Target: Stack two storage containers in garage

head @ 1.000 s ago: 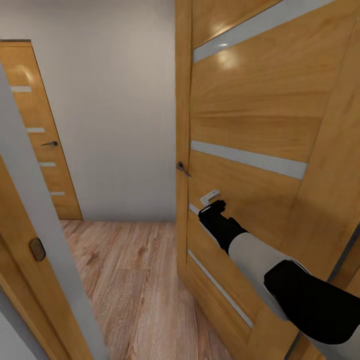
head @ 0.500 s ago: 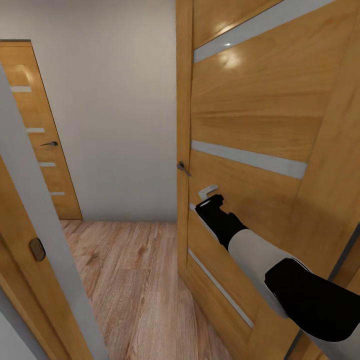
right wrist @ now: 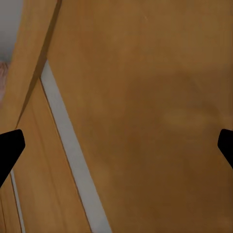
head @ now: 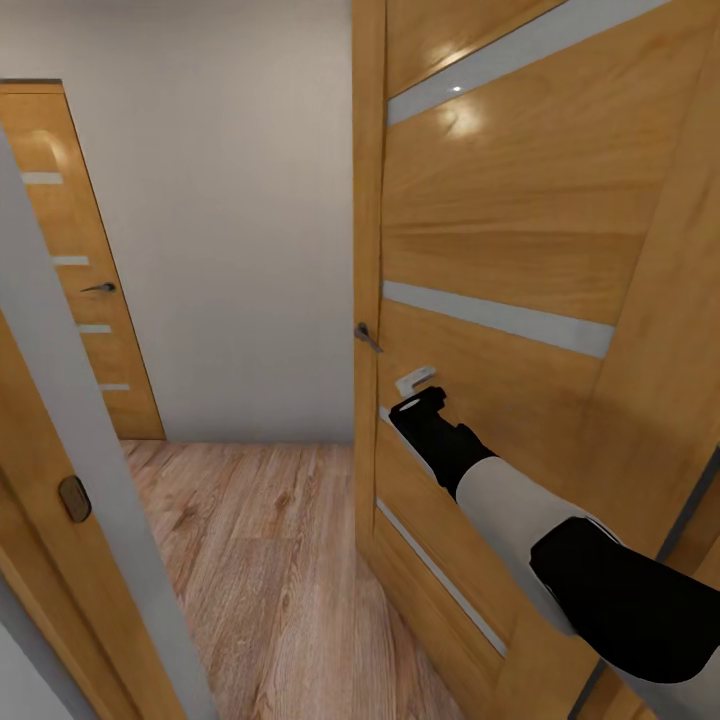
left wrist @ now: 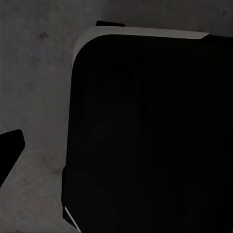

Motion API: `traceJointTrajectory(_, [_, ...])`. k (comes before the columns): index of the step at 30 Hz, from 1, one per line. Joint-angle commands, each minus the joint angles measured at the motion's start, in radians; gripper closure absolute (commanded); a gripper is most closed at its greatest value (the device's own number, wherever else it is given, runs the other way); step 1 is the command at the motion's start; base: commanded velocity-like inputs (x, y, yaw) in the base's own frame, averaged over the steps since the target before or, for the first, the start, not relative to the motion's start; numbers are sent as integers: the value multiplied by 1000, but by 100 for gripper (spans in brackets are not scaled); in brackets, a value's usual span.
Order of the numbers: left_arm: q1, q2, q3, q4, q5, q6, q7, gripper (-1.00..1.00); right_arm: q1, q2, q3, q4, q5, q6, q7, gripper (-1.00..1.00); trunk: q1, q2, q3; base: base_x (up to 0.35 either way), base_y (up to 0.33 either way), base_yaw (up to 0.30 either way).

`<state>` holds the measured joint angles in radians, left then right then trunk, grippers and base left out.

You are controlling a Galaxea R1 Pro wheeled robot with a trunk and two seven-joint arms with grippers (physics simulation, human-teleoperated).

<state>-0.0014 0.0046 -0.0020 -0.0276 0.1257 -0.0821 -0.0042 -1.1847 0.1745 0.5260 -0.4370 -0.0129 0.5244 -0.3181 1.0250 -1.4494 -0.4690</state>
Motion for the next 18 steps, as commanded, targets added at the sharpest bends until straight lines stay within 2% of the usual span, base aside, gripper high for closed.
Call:
traceJointTrajectory(1, [0, 0, -1, 0, 8, -2, 0, -100, -1, 0, 6, 0, -3, 6, -4, -100, 0, -1, -1, 0, 0, 0])
traceJointTrajectory(9, [0, 1, -1, -1, 9, -2, 0, -100, -1, 0, 5, 0, -1, 6, -5, -100, 0, -1, -1, 3, 0, 0])
traceJointTrajectory(18, [0, 2, -3, 0, 9, -2, 0, -100, -1, 0, 7, -1, 5, 1, -11, -100, 0, -1, -1, 269, 0, 0])
